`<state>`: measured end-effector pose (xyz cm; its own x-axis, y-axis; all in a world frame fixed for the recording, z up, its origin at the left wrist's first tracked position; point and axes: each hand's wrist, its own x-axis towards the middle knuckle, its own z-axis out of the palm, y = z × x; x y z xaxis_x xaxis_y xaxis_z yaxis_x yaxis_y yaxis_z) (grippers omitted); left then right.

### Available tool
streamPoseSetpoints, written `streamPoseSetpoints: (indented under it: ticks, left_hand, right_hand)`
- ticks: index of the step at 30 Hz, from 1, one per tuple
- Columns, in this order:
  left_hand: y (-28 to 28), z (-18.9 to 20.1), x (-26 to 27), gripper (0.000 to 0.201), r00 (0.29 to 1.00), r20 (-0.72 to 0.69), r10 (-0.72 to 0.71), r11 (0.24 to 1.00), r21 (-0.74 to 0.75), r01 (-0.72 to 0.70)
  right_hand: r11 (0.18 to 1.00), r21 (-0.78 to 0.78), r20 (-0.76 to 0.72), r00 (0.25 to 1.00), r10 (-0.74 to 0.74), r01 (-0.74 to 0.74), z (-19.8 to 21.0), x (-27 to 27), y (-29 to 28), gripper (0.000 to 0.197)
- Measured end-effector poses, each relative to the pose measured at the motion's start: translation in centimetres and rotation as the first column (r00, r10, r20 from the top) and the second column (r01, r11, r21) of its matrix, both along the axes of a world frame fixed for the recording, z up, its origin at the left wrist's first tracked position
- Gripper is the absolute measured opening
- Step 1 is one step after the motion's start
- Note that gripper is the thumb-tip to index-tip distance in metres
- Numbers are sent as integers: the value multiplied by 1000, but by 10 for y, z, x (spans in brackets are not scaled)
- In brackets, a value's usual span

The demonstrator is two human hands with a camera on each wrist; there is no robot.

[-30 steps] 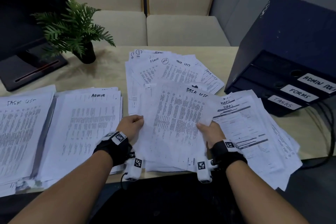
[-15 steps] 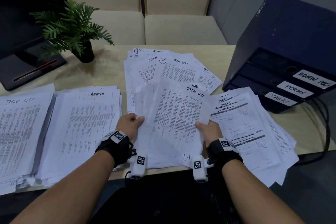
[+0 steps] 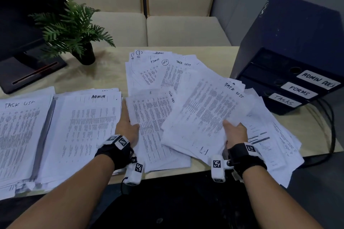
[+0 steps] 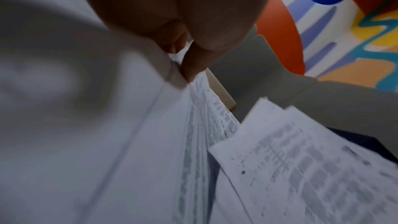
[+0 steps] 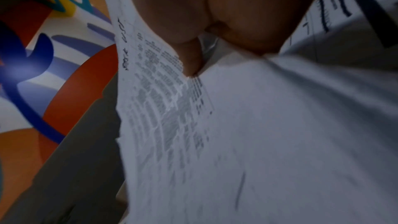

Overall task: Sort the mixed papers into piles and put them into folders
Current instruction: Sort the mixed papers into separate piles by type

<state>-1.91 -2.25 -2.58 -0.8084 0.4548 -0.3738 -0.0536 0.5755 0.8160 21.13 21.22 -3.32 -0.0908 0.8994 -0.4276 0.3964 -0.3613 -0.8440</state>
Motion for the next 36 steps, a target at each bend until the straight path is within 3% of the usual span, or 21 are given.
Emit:
streamPoseSetpoints:
  ticks: [3, 7, 11, 15, 17, 18, 22, 25, 33, 36]
  left_hand:
    - [3, 2, 2, 59, 995, -40, -93, 995, -49, 91]
    - [8, -2, 4, 10, 985, 161, -54, 995, 90, 40]
    - [9, -3, 7, 34, 989, 149, -16, 996, 94, 2]
    - [6, -7, 5, 37, 991, 113, 74, 995, 66, -81]
    - [5, -9, 3, 38, 994, 77, 73, 997, 34, -75]
    - [3, -9, 2, 38, 997, 45, 66, 998, 4, -66]
    - [1, -6, -2, 12, 1000, -10, 17, 995, -95, -18]
    - [0, -4, -4, 27, 1000, -5, 17, 996, -86, -17]
    - [4, -5, -3, 41, 999, 15, 35, 996, -78, -33]
    - [3, -4, -5, 72, 995, 87, 53, 998, 32, -56]
  right_hand:
    - [987, -72, -35, 989, 144, -146, 6, -10, -12, 13]
    - [935, -143, -88, 945, 314, -324, 2, -24, -24, 9]
    - [903, -173, -86, 920, 383, -393, -20, -30, -22, 24]
    - [915, -155, 7, 926, 378, -373, -20, -34, -27, 34]
    - [929, -114, 97, 926, 364, -353, -10, -36, -30, 23]
    - [944, -86, 128, 936, 329, -320, -8, -36, -29, 17]
    - [999, -4, 122, 991, 50, -50, 0, -20, -12, 34]
    - [996, -7, 43, 995, -86, 86, 3, -2, 3, 33]
    - [999, -28, 6, 1000, -21, 21, 1, -3, 5, 31]
    - [999, -49, -11, 1000, 6, -6, -3, -11, 2, 31]
